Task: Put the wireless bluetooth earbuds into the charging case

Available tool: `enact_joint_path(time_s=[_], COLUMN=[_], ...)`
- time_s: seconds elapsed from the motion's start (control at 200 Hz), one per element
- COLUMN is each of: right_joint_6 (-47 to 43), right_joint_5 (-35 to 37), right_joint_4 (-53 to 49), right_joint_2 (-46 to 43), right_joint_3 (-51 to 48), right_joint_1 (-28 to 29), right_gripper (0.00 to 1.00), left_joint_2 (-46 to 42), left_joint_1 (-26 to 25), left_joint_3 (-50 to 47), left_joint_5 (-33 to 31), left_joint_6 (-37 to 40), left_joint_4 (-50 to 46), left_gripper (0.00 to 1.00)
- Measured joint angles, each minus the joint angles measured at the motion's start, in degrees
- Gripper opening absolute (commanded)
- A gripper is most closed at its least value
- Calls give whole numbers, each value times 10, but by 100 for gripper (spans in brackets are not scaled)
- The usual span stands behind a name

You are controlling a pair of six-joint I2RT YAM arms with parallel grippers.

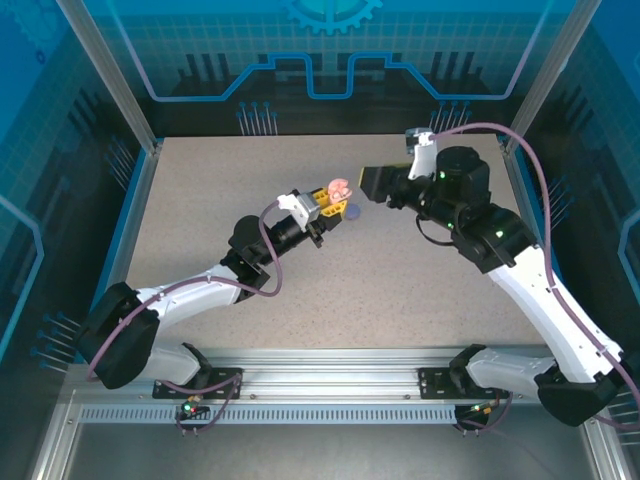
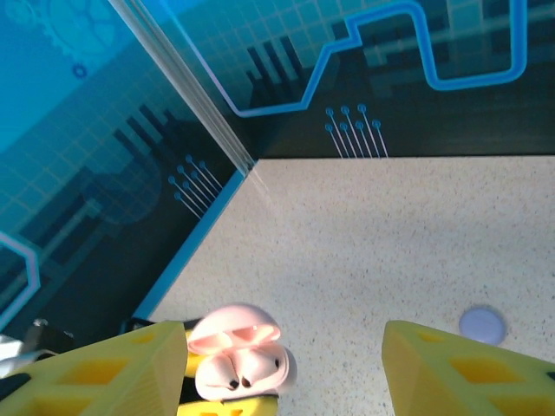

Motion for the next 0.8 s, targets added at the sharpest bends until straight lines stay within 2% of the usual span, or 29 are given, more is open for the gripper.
enact_joint_path(time_s=[0.1, 0.245, 0.545, 0.8], right_joint_6=[0, -7, -28, -46], right_joint_5=[-10, -24, -60, -83], right_joint_4=[-19, -65, -151, -188], right_joint_2=[28, 117, 264, 288], right_joint_3=[31, 99, 208, 214], right_joint_1=[-19, -40, -45, -33], right_gripper=[62, 62, 59, 57], left_joint_2=[2, 6, 16, 18], left_joint_1=[0, 0, -3, -5], left_joint_3=[0, 0, -1, -1], left_joint_5=[2, 10, 19, 19], left_joint_6=[0, -5, -15, -15], left_joint_4=[0, 0, -2, -24], left_gripper=[0, 0, 0, 0])
